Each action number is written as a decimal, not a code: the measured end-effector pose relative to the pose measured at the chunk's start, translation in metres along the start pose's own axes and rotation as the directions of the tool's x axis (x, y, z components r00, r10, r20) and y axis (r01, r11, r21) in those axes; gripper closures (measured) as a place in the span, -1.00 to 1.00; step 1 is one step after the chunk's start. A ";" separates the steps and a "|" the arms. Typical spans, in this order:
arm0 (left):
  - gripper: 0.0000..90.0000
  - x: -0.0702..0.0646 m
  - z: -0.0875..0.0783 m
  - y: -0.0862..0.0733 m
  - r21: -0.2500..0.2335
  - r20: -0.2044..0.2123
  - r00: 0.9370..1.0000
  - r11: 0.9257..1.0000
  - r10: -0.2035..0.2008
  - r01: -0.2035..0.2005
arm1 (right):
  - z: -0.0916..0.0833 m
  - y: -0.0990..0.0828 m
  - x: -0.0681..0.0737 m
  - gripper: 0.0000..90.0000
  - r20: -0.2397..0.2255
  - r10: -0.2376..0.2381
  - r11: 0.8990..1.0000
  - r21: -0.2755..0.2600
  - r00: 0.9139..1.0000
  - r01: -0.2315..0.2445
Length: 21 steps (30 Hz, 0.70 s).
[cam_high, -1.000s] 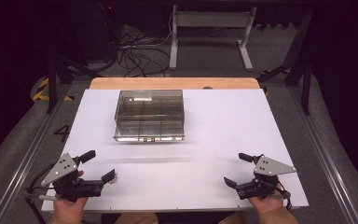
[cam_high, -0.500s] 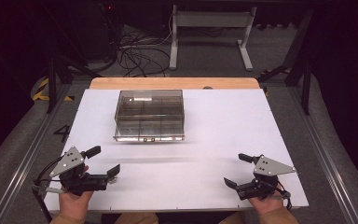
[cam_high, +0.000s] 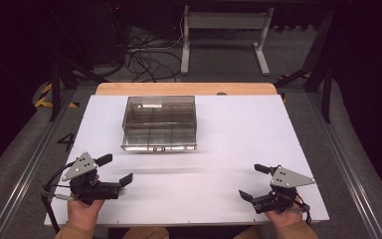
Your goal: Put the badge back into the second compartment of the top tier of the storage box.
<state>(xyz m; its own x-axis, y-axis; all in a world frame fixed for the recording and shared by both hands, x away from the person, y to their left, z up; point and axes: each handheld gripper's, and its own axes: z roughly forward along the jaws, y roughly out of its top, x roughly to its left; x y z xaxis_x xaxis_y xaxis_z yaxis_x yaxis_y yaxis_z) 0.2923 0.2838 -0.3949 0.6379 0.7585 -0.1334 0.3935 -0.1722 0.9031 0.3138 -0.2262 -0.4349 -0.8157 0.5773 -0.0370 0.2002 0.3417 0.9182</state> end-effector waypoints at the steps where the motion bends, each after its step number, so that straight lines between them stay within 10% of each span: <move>1: -0.93 0.001 0.000 0.000 0.000 0.006 1.000 1.000 -0.006 0.006 | 0.000 0.000 0.000 -0.95 0.000 -0.001 1.000 0.002 1.000 0.001; 21: -0.53 -0.001 0.001 0.003 0.131 0.011 1.000 0.991 0.004 -0.006 | 0.000 0.000 0.000 -0.95 -0.007 -0.004 1.000 0.005 1.000 0.004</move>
<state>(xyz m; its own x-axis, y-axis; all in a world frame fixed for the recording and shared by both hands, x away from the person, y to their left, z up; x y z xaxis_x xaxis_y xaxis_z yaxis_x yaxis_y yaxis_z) 0.2936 0.2825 -0.3922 0.6471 0.7505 -0.1343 0.4733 -0.2573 0.8425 0.3136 -0.2264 -0.4349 -0.8205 0.5704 -0.0376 0.1995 0.3474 0.9162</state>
